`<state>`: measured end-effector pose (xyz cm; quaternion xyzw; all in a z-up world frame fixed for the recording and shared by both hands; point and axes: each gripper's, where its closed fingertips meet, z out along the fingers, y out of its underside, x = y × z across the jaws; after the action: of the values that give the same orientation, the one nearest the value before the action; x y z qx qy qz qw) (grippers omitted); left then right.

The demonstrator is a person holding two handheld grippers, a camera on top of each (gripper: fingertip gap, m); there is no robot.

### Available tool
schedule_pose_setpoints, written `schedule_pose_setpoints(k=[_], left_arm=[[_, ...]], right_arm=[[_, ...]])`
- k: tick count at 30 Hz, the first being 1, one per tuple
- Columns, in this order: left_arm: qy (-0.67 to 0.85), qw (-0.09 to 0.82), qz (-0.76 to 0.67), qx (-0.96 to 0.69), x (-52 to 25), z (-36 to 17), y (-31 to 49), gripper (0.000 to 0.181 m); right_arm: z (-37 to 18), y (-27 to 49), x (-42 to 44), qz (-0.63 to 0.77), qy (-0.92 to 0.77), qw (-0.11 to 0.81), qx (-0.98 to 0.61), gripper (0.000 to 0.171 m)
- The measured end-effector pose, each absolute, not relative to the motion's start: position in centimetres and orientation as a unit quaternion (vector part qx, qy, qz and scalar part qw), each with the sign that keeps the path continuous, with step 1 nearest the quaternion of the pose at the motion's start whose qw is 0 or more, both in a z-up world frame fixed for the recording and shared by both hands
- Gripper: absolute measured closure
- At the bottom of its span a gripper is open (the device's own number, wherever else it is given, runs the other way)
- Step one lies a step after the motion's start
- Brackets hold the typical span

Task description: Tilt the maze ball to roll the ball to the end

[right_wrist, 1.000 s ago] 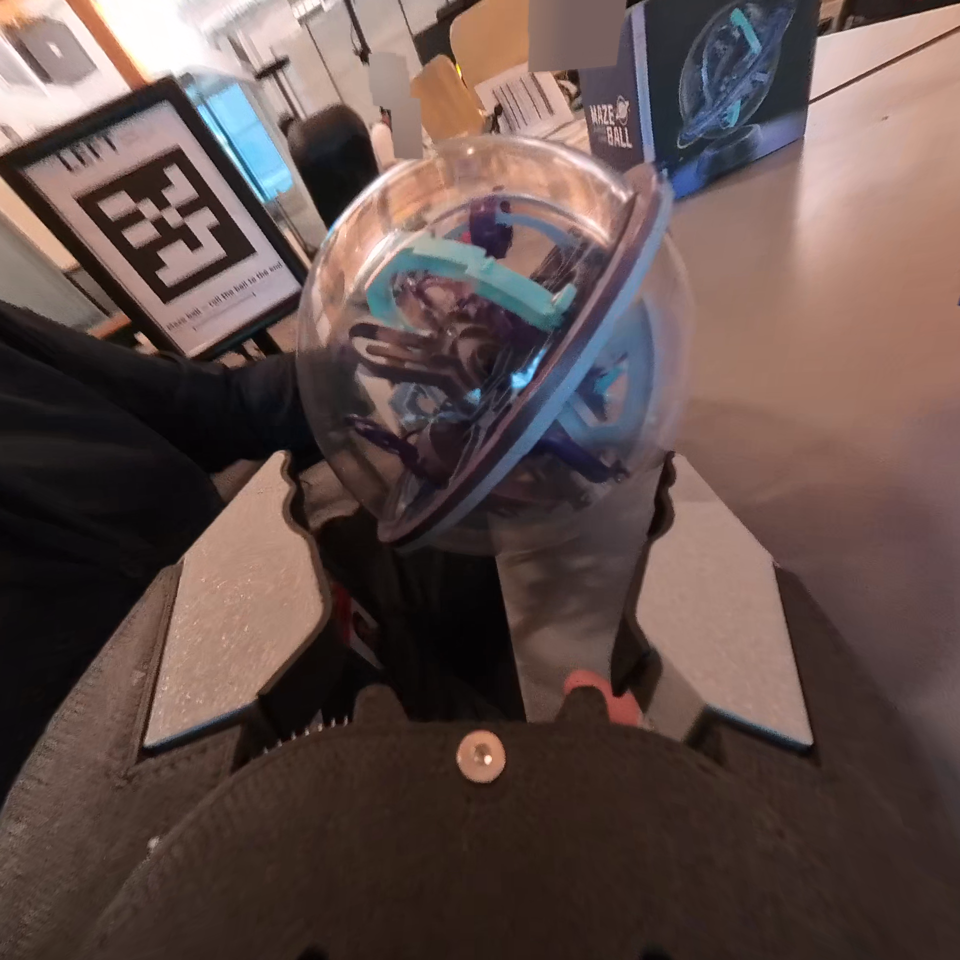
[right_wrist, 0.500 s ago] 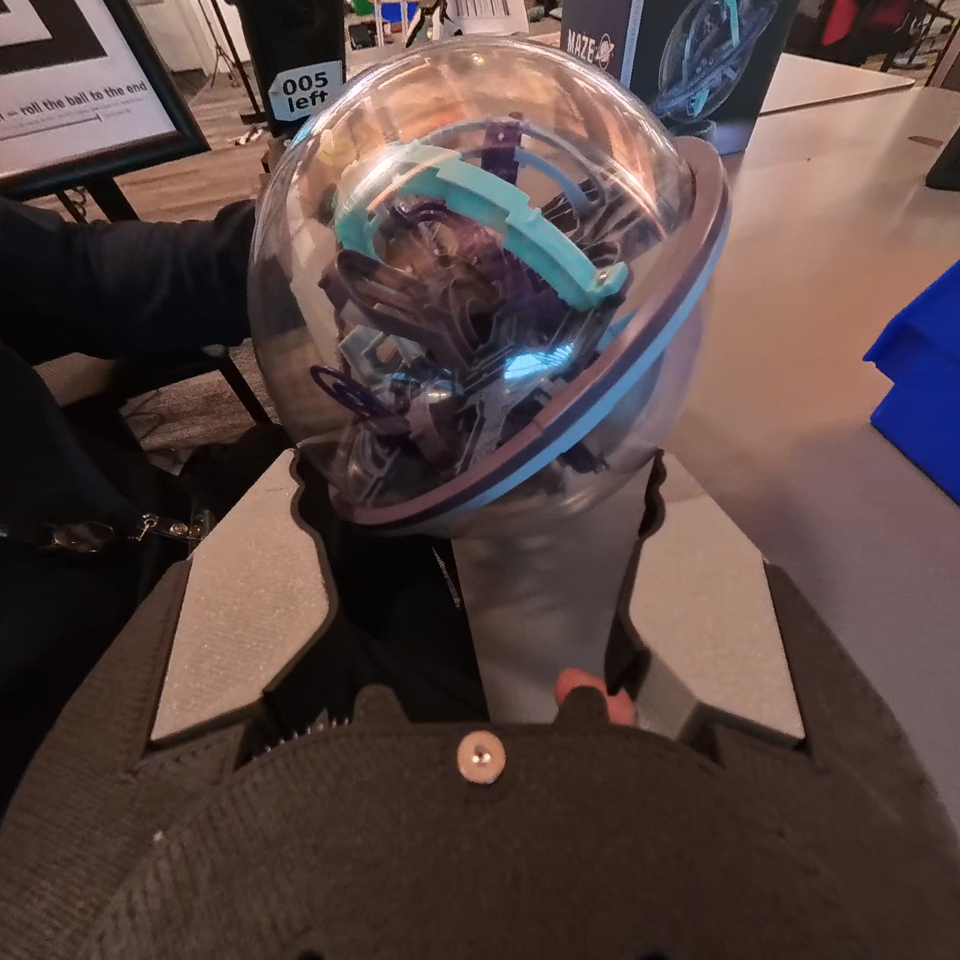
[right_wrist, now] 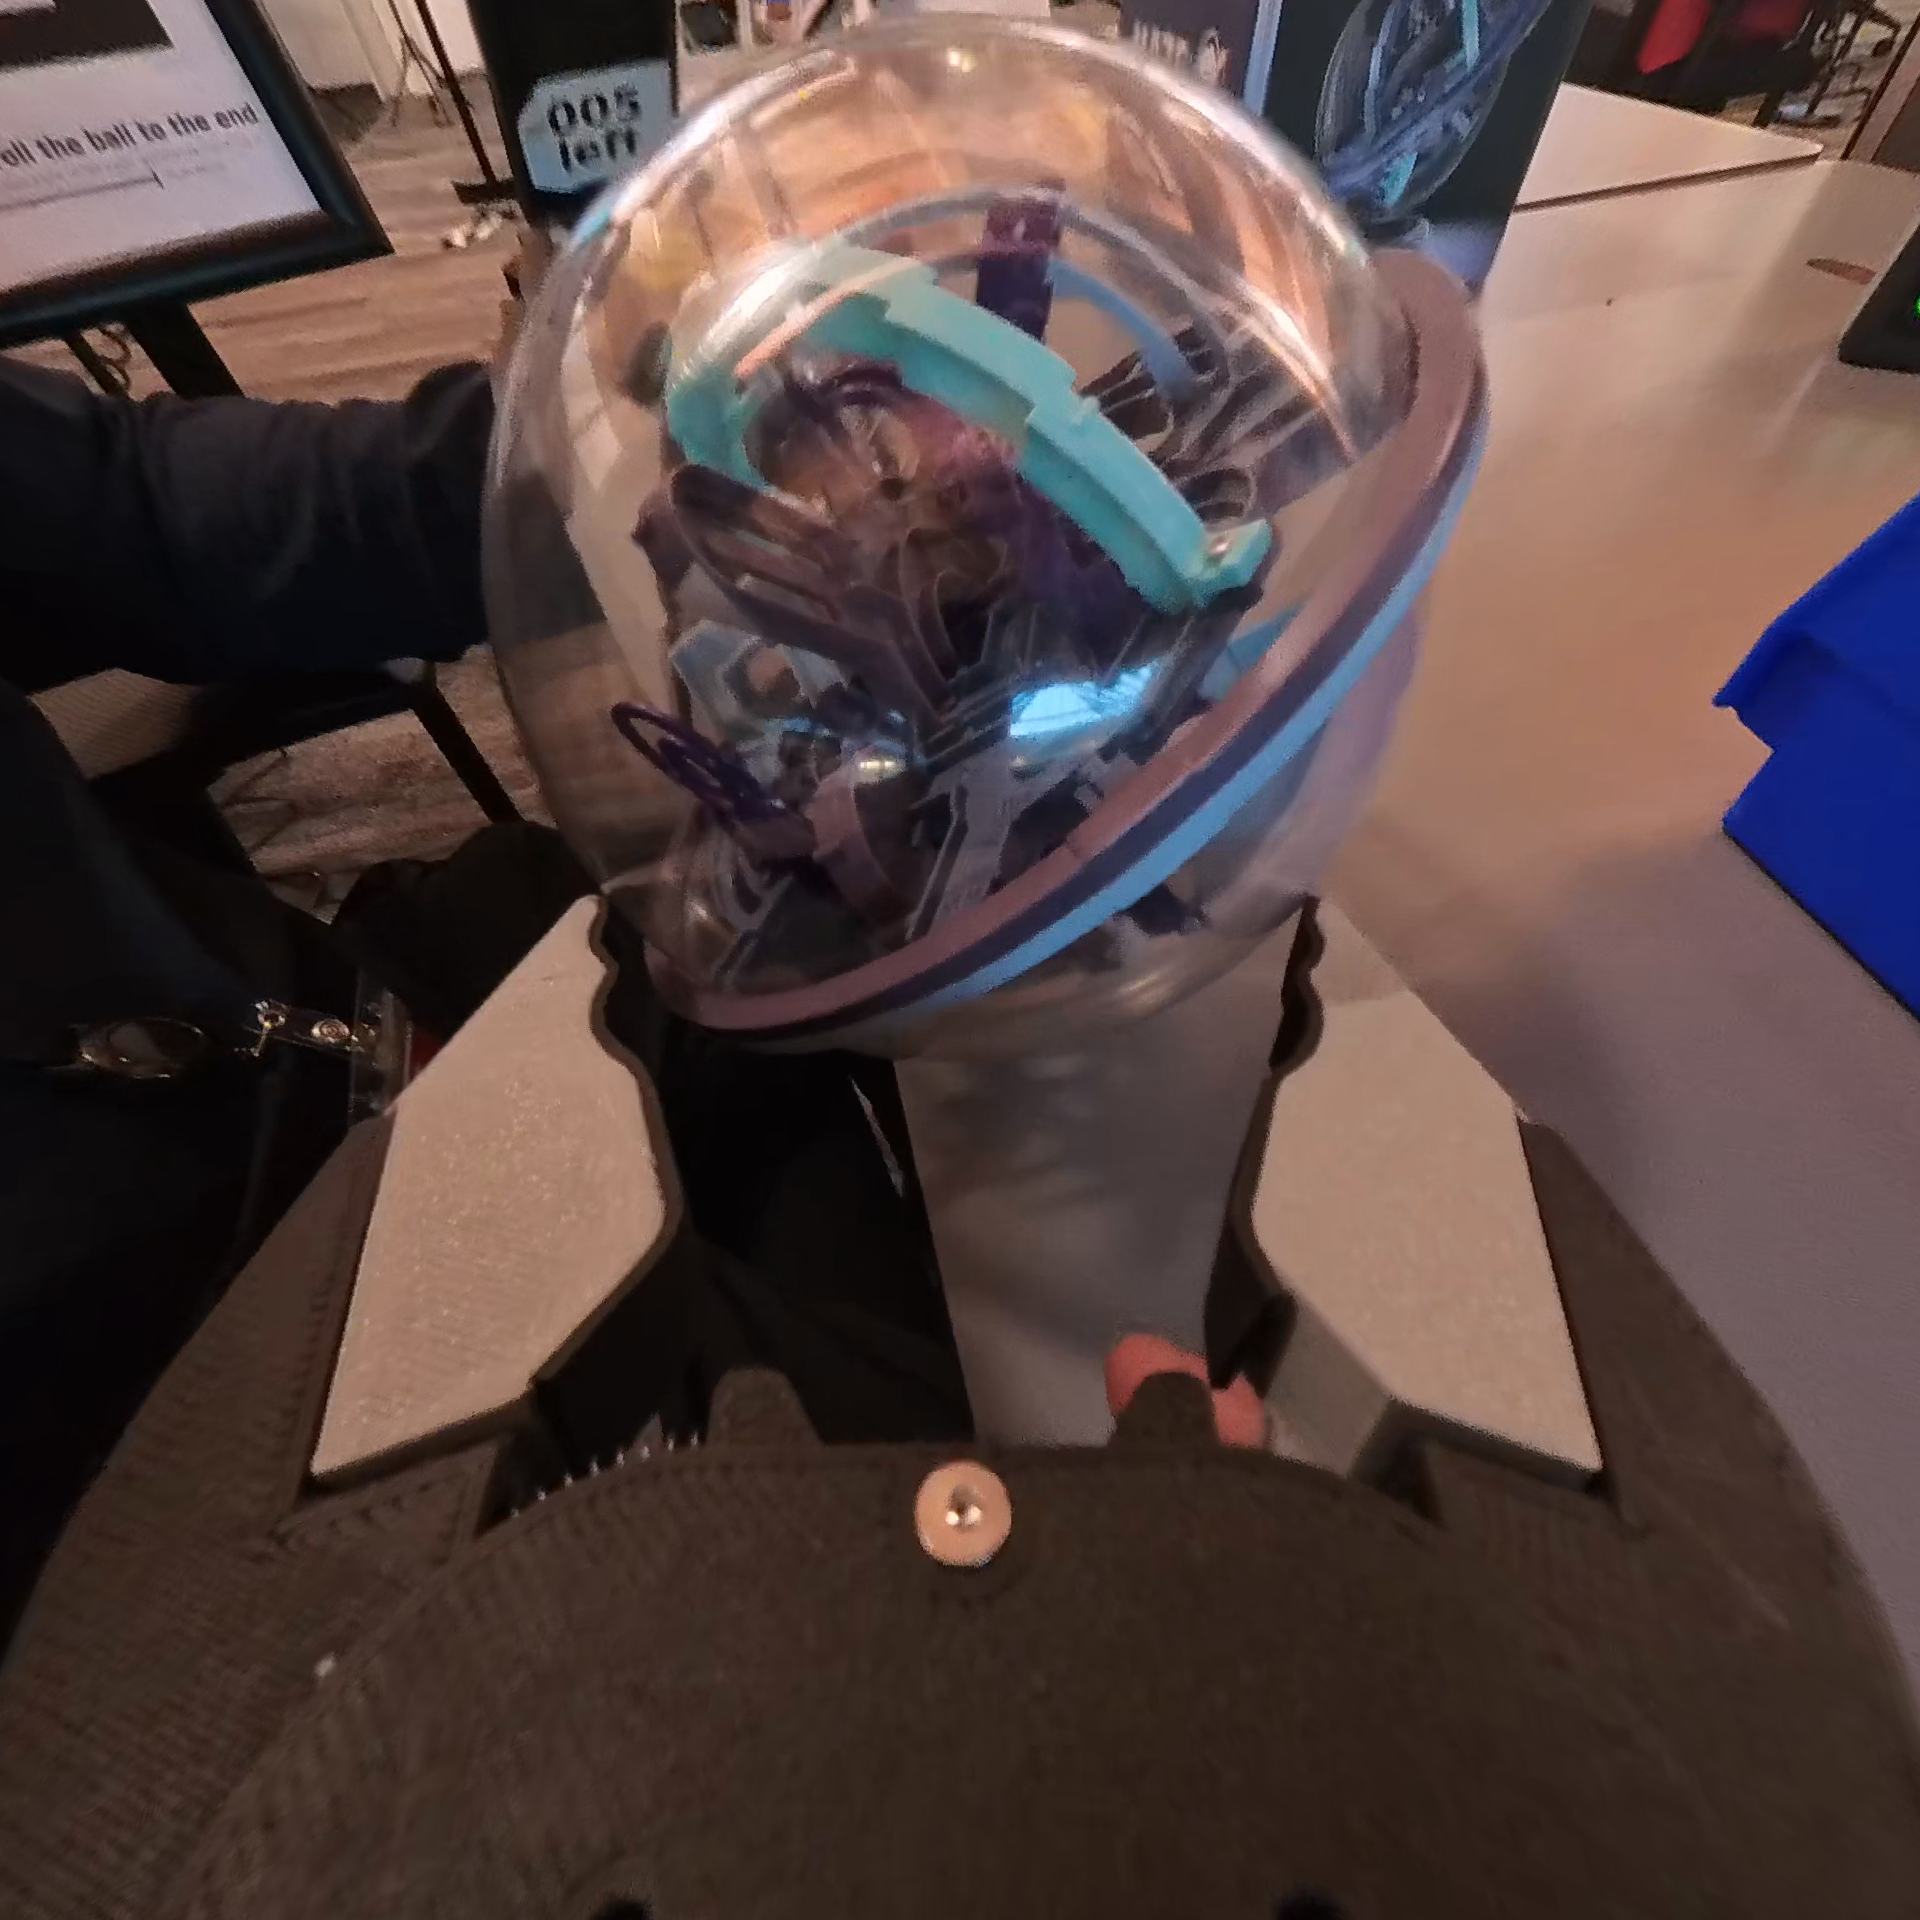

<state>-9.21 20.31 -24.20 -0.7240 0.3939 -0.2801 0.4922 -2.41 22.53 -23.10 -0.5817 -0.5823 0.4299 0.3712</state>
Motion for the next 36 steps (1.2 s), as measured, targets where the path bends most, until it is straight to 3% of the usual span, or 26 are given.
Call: schedule_pose_setpoints(k=[1,8,11,14,18,22,28,30,36], left_arm=[[0.388,0.495,-0.283,-0.724,-9.3,-24.0,20.4,0.086],[0.354,0.504,-0.313,-0.723,-9.9,-23.0,20.8,0.087],[0.367,0.493,-0.348,-0.708,-9.4,-22.5,19.7,0.084],[0.349,0.472,-0.392,-0.708,-8.6,-22.3,19.5,0.089],[0.354,0.480,-0.364,-0.715,-8.2,-22.3,20.4,0.084],[0.346,0.513,-0.331,-0.713,-9.2,-20.9,21.9,0.092],[0.303,0.447,-0.392,-0.745,-8.8,-23.0,21.5,0.083],[0.318,0.454,-0.368,-0.746,-8.6,-23.1,21.6,0.074],[0.348,0.460,-0.341,-0.742,-8.2,-23.3,21.6,0.080]], right_arm=[[-23.4,22.7,-2.2,0.418,-0.588,0.370,-0.586,0.050],[-23.4,22.3,-0.4,0.379,-0.620,0.366,-0.581,0.052],[-20.9,23.2,-0.4,0.434,-0.566,0.400,-0.575,0.051],[-19.6,23.4,-0.9,0.511,-0.508,0.368,-0.587,0.047],[-20.4,23.0,-1.4,0.491,-0.505,0.371,-0.605,0.041],[-21.6,23.9,-1.6,0.446,-0.460,0.419,-0.643,0.038],[-23.2,22.6,-1.8,0.375,-0.416,0.486,-0.671,0.060],[-22.9,22.2,-2.0,0.359,-0.433,0.494,-0.663,0.055],[-18.9,24.9,-0.2,0.440,-0.420,0.491,-0.624,0.038]])
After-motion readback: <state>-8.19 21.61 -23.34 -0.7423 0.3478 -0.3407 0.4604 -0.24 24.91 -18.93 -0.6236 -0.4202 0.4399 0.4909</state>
